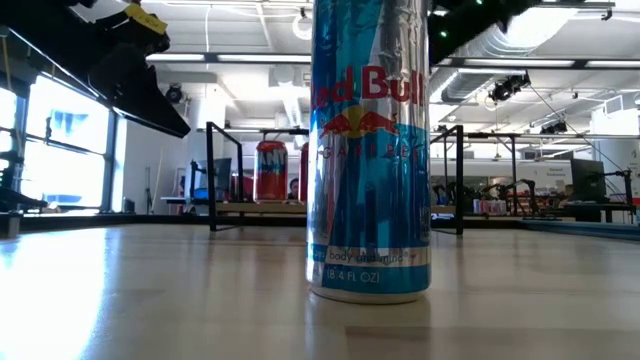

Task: Place canned beverage on shelf
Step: Put the white yellow soda can on the shelf and align with the other white yellow soda can

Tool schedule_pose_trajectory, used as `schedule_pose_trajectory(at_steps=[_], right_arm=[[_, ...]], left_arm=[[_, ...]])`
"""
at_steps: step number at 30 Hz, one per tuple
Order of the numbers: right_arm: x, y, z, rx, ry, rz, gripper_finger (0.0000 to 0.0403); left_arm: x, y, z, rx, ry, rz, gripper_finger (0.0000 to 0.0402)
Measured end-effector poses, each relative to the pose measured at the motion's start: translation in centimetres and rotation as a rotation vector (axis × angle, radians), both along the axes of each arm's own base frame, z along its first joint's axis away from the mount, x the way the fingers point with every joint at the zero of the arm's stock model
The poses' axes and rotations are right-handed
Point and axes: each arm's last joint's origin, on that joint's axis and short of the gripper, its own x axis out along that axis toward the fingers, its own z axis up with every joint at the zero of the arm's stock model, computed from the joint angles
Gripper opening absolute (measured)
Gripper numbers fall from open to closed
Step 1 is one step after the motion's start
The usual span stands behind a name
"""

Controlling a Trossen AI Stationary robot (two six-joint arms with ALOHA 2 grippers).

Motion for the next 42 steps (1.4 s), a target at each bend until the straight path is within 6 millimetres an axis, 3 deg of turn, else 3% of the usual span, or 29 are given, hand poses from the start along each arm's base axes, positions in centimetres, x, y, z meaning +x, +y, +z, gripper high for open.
schedule_pose_trajectory(at_steps=[7, 13, 21, 33, 42], right_arm=[[-4.1, -2.2, -1.9, 0.024, -0.169, 0.022, 0.0237], [-5.6, -3.8, -3.7, 0.075, -0.228, 0.036, 0.0237], [-6.7, -4.9, -6.3, 0.111, -0.282, 0.0, 0.0237], [-7.2, -5.2, -6.5, 0.123, -0.336, 0.006, 0.0237], [-6.1, -6.2, -7.4, 0.139, -0.291, 0.034, 0.0237]], left_arm=[[0.0, 0.0, 0.0, -0.001, -0.002, 0.001, 0.0344], [0.0, 0.0, 0.0, -0.002, -0.007, 0.001, 0.0344], [0.0, 0.0, 0.1, -0.003, -0.009, 0.001, 0.0344], [0.1, 0.0, 0.1, -0.003, -0.009, 0.001, 0.0344], [0.1, 0.0, 0.1, -0.003, -0.009, 0.002, 0.0344]])
